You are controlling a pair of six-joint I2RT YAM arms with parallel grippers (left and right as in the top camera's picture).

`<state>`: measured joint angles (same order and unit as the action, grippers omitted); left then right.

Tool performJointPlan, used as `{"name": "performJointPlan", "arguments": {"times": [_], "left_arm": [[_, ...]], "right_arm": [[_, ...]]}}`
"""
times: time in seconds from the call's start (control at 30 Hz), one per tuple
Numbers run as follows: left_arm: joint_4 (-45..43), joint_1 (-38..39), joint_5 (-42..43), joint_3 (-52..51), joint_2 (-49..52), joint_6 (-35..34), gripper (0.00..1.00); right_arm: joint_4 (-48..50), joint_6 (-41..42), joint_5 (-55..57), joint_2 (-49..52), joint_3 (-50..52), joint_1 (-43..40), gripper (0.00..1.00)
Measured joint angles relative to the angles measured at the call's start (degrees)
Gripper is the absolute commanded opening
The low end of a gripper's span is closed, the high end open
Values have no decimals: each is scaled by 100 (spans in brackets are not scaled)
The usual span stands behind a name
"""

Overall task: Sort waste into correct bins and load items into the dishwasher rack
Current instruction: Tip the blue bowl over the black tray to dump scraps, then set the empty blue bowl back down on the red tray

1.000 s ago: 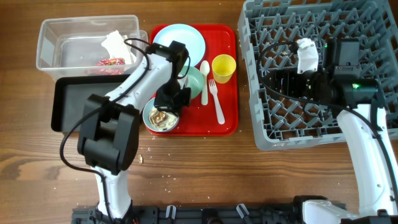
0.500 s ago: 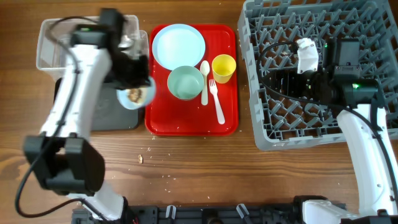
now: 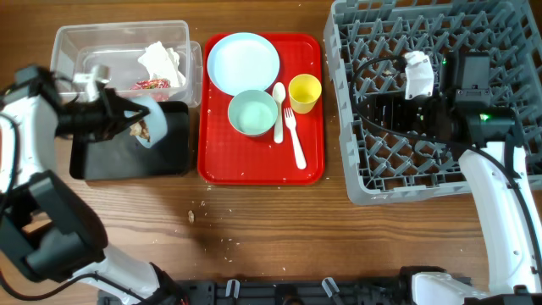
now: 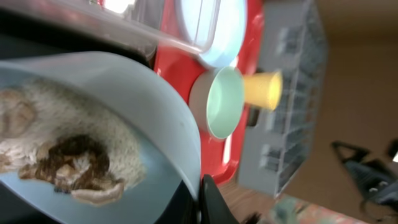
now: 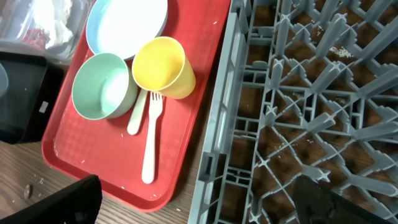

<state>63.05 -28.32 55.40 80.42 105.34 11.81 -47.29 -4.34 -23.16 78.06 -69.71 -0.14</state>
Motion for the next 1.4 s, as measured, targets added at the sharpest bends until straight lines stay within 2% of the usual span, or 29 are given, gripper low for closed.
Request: {"name": "performJointPlan", "arguments": {"times": [0.2, 0.4, 0.6, 0.9, 1.07, 1.2, 1.33, 1.4], "left_arm": [[-442, -695, 1502, -267, 245, 118, 4], [-455, -787, 2702, -271, 278, 103, 4], [-595, -787, 3174, -271, 278, -409, 4], [-595, -787, 3303, -271, 278, -1222, 4], [-595, -776, 3303, -271, 278, -1318, 4], [-636, -566, 3272, -271, 245, -1093, 4], [-664, 136, 2175, -275, -278, -1040, 4], [-675, 789, 1436, -275, -647, -1040, 4]], "right_arm": [[0, 0, 0, 0, 0, 0, 100], [0, 0, 0, 2, 0, 0, 100], [2, 0, 0, 127, 0, 0, 100], [2, 177, -2, 227, 0, 0, 100], [15, 197, -2, 227, 0, 0, 100], [24, 201, -2, 229, 0, 0, 100], [70, 221, -2, 229, 0, 0, 100], [131, 223, -2, 229, 0, 0, 100]]}}
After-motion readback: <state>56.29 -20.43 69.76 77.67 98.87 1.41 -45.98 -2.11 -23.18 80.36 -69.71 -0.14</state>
